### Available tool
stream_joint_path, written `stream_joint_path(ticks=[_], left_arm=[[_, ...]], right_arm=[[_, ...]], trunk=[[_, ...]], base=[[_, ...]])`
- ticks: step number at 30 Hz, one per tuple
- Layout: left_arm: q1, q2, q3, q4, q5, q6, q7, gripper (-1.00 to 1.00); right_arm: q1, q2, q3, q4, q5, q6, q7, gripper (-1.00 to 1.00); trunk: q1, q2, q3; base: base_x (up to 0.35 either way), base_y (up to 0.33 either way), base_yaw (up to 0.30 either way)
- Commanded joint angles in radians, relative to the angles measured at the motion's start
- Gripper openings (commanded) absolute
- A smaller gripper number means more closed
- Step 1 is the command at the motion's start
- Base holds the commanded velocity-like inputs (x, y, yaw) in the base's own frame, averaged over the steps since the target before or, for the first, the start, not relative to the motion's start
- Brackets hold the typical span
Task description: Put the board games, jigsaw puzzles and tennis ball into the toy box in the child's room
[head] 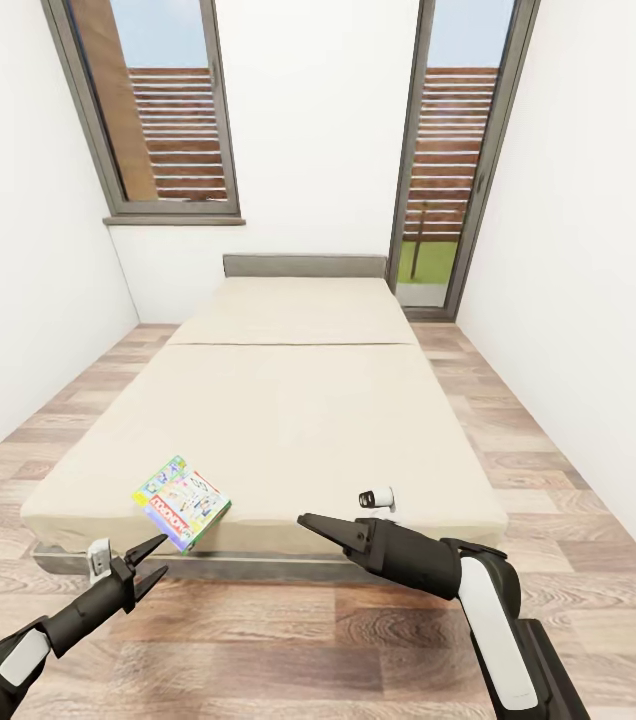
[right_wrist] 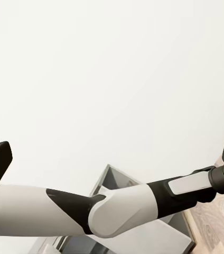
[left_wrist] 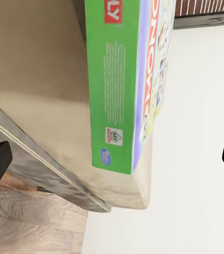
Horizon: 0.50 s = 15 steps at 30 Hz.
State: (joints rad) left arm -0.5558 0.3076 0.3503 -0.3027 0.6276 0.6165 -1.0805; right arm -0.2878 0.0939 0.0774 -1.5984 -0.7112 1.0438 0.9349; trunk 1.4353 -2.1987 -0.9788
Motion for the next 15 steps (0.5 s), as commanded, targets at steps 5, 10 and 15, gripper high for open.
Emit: stream_joint_path(ticks=[5, 10, 15], left_arm=[[-0.001, 0.0, -0.001, 0.001, 0.005, 0.008, -0.001, 1.0], [0.0, 0.001, -0.001, 0.001, 0.006, 0.007, -0.002, 1.0], [0.0, 0.001, -0.001, 0.001, 0.006, 0.007, -0.002, 1.0]], right_arm=[[-0.001, 0.001, -0.001, 0.0, 0.003, 0.003, 0.004, 1.0], [-0.001, 0.001, -0.001, 0.0, 0.003, 0.003, 0.004, 1.0], [-0.001, 0.001, -0.001, 0.0, 0.003, 0.003, 0.004, 1.0]], trunk=[[0.0, 0.0, -0.001], [0.0, 0.0, -0.001], [0.0, 0.0, -0.001]], base=[[0.0, 0.0, 0.0], [0.0, 0.0, 0.0], [0.0, 0.0, 0.0]])
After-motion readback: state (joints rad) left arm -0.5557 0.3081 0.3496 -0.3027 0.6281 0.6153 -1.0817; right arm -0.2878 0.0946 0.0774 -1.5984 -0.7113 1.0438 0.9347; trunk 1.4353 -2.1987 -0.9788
